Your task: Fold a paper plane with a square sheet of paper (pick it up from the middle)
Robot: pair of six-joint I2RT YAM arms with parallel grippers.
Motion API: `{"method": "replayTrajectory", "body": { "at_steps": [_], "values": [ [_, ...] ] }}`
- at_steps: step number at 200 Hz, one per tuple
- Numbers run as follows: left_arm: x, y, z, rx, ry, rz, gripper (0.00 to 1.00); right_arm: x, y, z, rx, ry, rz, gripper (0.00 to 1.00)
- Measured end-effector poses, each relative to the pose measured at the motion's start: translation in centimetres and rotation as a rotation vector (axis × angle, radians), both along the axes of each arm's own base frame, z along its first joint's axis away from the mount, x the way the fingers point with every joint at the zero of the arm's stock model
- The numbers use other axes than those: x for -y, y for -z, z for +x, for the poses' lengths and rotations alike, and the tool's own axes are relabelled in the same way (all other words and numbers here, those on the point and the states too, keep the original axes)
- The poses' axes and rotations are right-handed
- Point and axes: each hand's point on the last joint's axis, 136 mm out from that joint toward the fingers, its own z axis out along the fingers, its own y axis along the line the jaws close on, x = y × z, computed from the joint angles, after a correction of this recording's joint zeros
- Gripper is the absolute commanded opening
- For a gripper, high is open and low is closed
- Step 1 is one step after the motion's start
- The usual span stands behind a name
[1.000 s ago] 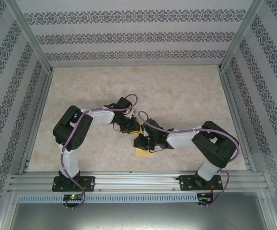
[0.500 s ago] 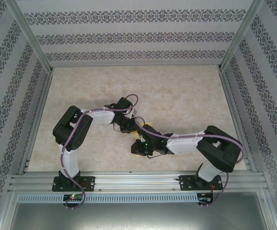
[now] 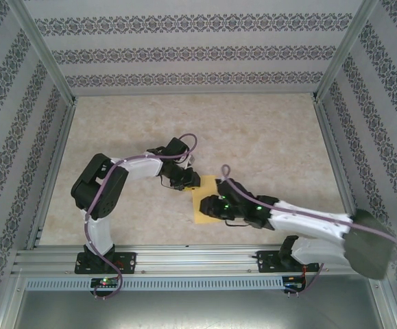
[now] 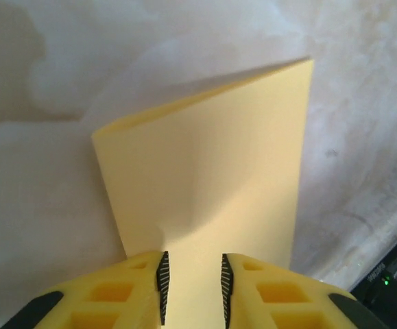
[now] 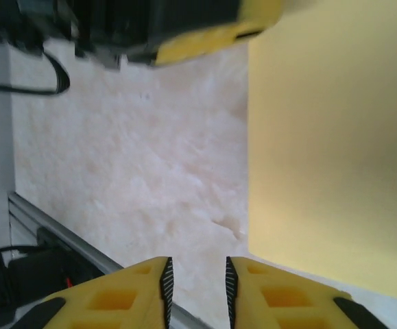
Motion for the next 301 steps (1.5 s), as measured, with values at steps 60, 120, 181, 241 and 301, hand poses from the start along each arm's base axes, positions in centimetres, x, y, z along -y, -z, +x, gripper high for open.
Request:
{"method": "replayTrajectory", "body": {
  "at_steps": [60, 120, 181, 241, 301],
  "values": [
    [-0.6, -11.0, 2.1, 0.262, -0.012, -0.026, 0.44, 10.1, 2.2, -1.3, 0.052, 0.232, -0.027, 0.46],
    [-4.4, -13.2, -0.7, 0.368, -0.095, -0.001, 0.43, 12.0, 3.8, -1.0, -0.002, 0.292, -0.038, 0.49],
    [-2.4, -8.1, -1.6, 0.260, -0.096, 0.011, 0.37, 8.6, 5.4, 0.4, -0.162, 0.137, -0.109, 0.48],
    [0.2, -3.1, 0.3, 0.164, -0.097, 0.044, 0.30, 5.5, 4.4, 4.0, -0.173, 0.052, -0.055, 0.46],
    [1.4, 0.1, 2.0, 0.111, -0.096, 0.091, 0.25, 4.8, 5.9, 4.6, -0.231, 0.020, -0.042, 0.45]
  ]
}}
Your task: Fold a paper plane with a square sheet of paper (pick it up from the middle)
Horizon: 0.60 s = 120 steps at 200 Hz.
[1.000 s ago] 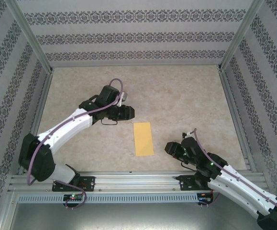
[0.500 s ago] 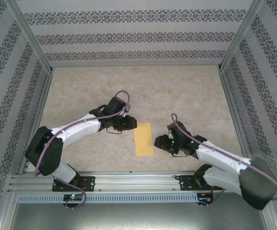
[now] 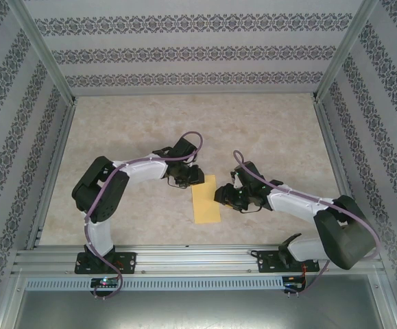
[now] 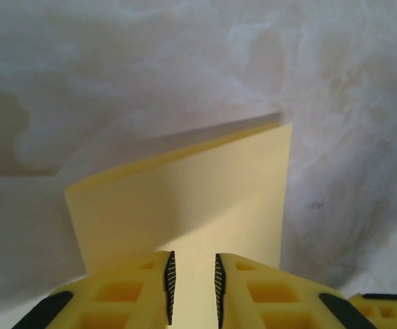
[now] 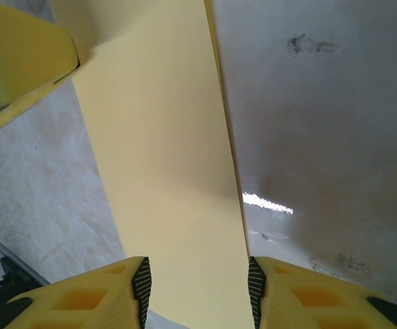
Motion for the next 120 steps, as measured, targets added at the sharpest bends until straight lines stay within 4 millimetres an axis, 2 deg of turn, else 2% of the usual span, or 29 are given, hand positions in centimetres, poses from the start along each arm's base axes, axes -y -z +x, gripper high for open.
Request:
{"method": "replayTrajectory", "body": {
  "at_steps": [32, 120],
  "values": [
    [0.2, 0.8, 0.5, -0.013, 0.009, 0.021, 0.25, -0.1, 0.7, 0.0, -0.033, -0.004, 0.009, 0.45],
    [1.4, 1.0, 2.0, -0.002, 0.045, 0.023, 0.25, -0.8, 1.7, 0.7, -0.078, -0.010, 0.042, 0.43]
  ]
}}
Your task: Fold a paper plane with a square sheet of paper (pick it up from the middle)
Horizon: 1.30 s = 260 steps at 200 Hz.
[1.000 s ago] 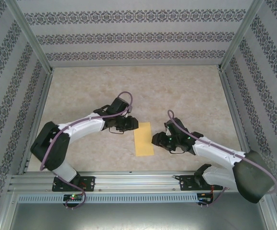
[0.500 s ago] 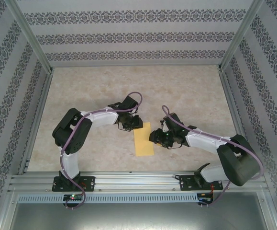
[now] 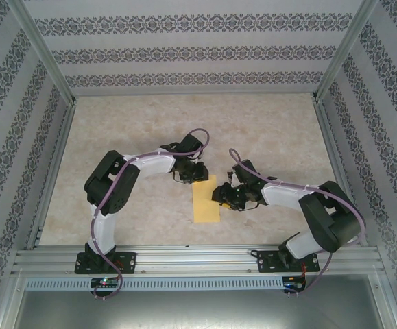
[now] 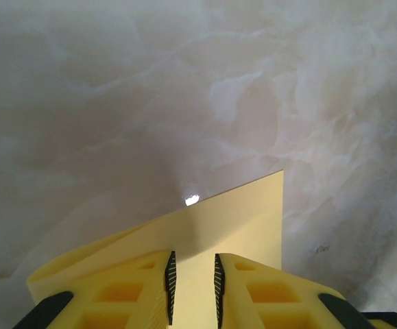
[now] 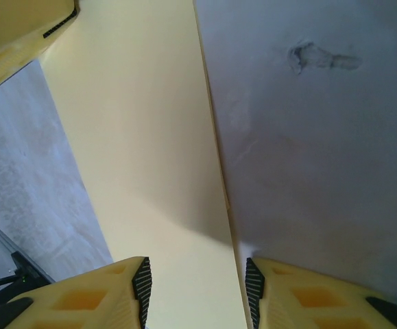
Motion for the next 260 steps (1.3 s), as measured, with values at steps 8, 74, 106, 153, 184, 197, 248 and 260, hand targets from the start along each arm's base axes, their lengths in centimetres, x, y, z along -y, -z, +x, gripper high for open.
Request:
{"method": "replayTrajectory", "body": {
  "at_steps": [8, 74, 106, 153, 184, 197, 248, 260],
  "values": [
    [0.0, 0.0, 0.0, 0.000, 0.005, -0.002, 0.26, 0.0, 0.0, 0.1, -0.003, 0.004, 0.004, 0.42],
    [0.2, -0.4, 0.0, -0.004, 0.027, -0.018, 0.27, -1.0, -0.3, 1.3, 0.012, 0.035, 0.062, 0.35],
    [0.2, -0.9, 0.0, 0.005, 0.028, -0.023, 0.28, -1.4, -0.5, 1.9, 0.020, 0.055, 0.082, 0.33],
    [-0.2, -4.7, 0.6, 0.102, 0.020, -0.040, 0.28, -1.9, 0.1, 2.7, 0.002, 0.087, 0.100, 0.31],
    [-2.1, -7.0, 0.7, 0.172, -0.020, -0.014, 0.27, -2.3, 0.0, 3.5, 0.014, 0.091, 0.111, 0.27],
    [-3.3, -7.3, 0.5, 0.185, -0.043, -0.002, 0.27, -2.6, 0.0, 4.0, 0.020, 0.091, 0.115, 0.25],
    [-7.2, -6.1, -2.2, 0.192, -0.079, 0.049, 0.28, -3.8, -0.4, 5.8, 0.040, 0.078, 0.134, 0.17],
    [-7.7, -6.5, -3.0, 0.210, -0.080, 0.044, 0.29, -4.2, -0.6, 6.3, 0.041, 0.066, 0.141, 0.12]
  ]
}}
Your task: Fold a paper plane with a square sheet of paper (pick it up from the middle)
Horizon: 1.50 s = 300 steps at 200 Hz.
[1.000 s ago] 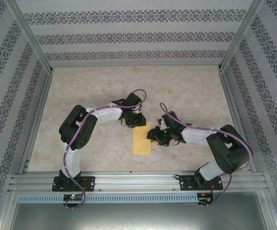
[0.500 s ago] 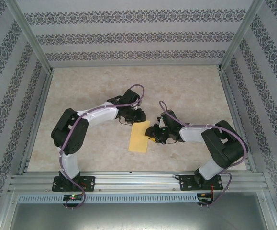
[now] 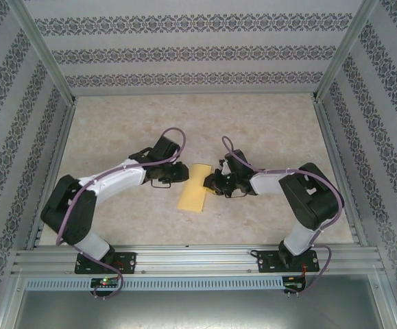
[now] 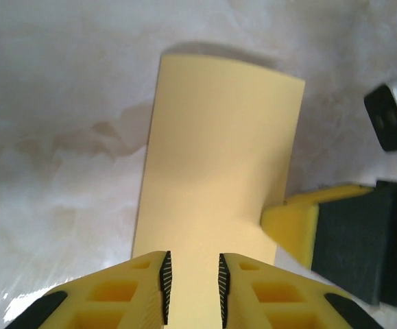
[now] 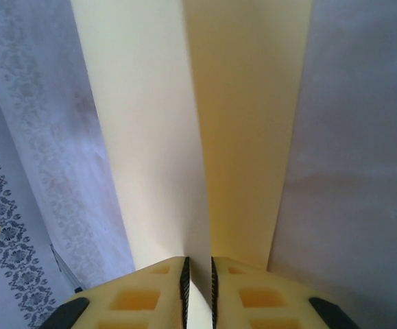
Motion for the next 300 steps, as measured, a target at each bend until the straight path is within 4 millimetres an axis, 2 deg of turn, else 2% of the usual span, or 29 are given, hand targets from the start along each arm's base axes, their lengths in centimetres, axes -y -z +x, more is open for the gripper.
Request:
{"method": "replayTrajectory", "body": {
  "at_steps": [41, 67, 101, 119, 135, 177, 203, 223, 251, 274, 300],
  "values": [
    [-1.2, -3.2, -0.1, 0.126, -0.019, -0.013, 0.31, -0.9, -1.0, 1.1, 0.014, -0.053, 0.010, 0.24],
    [-1.5, -3.4, 0.1, 0.145, -0.032, -0.003, 0.32, -0.5, -1.0, 0.9, 0.008, -0.069, 0.006, 0.32],
    [-1.4, -2.6, 0.2, 0.128, -0.030, 0.005, 0.32, -0.1, -1.2, 1.5, 0.009, -0.053, 0.015, 0.28],
    [-1.4, -2.4, 0.2, 0.122, -0.025, 0.008, 0.39, -0.4, -1.7, 2.5, 0.018, -0.051, 0.029, 0.27],
    [-1.4, -2.4, 0.2, 0.126, -0.018, 0.013, 0.41, -0.9, -1.9, 3.5, 0.026, -0.053, 0.038, 0.26],
    [-1.5, -2.3, 0.2, 0.130, -0.014, 0.018, 0.41, -1.6, -1.9, 4.8, 0.043, -0.085, 0.028, 0.15],
    [-1.6, -2.3, 0.3, 0.133, -0.017, 0.023, 0.41, -2.0, -1.7, 4.7, 0.045, -0.141, 0.030, 0.13],
    [-1.6, -2.3, 0.3, 0.134, -0.015, 0.023, 0.35, -2.5, -1.9, 4.5, 0.050, -0.203, 0.042, 0.12],
    [-1.1, -2.0, -0.1, 0.150, 0.024, -0.004, 0.36, -3.1, -2.5, 4.7, 0.070, -0.282, 0.073, 0.11],
    [-1.5, -1.5, -1.0, 0.164, 0.048, -0.002, 0.37, -3.0, -2.8, 4.6, 0.075, -0.332, 0.087, 0.08],
    [-1.4, -2.0, -1.0, 0.187, 0.073, -0.001, 0.38, -3.0, -3.8, 4.2, 0.087, -0.389, 0.117, 0.09]
  ]
}}
